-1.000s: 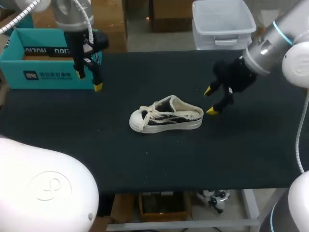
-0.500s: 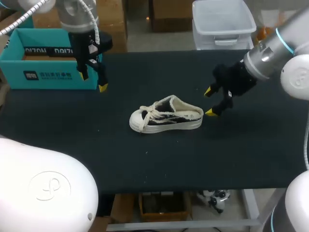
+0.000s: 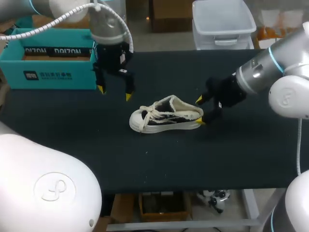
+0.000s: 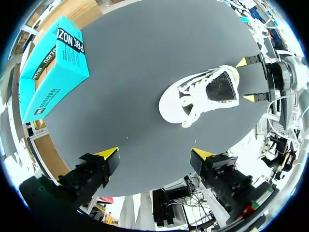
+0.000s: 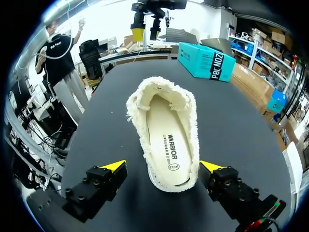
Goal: Open the shoe tongue, take the insole out of the shoe, put the insole back into the shoe, and pack the shoe into the shoebox
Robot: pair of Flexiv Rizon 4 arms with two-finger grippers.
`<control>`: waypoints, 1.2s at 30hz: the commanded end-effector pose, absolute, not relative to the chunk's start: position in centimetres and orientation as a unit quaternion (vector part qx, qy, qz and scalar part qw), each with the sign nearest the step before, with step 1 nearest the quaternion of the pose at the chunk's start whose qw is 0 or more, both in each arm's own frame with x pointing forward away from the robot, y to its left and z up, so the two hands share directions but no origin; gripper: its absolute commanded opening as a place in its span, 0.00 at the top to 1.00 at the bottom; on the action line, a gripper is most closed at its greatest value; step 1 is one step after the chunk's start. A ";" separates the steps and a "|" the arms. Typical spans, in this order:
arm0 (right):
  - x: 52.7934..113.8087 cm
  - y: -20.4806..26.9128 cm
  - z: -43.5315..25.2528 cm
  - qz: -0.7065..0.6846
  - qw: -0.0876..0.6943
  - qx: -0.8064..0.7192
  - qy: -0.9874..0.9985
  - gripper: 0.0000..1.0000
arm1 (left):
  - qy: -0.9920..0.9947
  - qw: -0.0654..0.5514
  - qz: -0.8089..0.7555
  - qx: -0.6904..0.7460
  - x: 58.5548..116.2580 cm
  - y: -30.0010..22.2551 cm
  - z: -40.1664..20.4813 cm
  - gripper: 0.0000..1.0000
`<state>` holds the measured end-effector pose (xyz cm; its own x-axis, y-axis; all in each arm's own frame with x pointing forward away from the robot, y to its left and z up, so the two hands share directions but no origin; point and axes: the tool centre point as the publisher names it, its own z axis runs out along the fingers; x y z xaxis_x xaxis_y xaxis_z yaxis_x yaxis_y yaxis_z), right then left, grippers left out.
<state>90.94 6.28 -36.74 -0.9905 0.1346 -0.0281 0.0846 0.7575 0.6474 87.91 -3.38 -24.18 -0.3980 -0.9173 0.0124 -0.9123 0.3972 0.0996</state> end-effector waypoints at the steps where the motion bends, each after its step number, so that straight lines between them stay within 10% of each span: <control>1: 90.8 6.0 -37.6 0.351 0.053 0.064 0.933 0.00 | -0.837 0.016 -0.045 0.544 87.0 -4.3 -24.3 0.00; 36: 92.7 7.4 -42.5 0.392 -0.003 0.056 0.918 0.00 | -0.846 0.033 -0.034 0.530 85.2 -6.7 -26.1 0.00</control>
<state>92.36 7.29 -41.83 -0.9928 0.1114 0.0438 0.1093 0.6946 0.7110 85.18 -6.43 -25.87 -0.4352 -0.9001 0.0222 -0.8956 0.4353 0.0918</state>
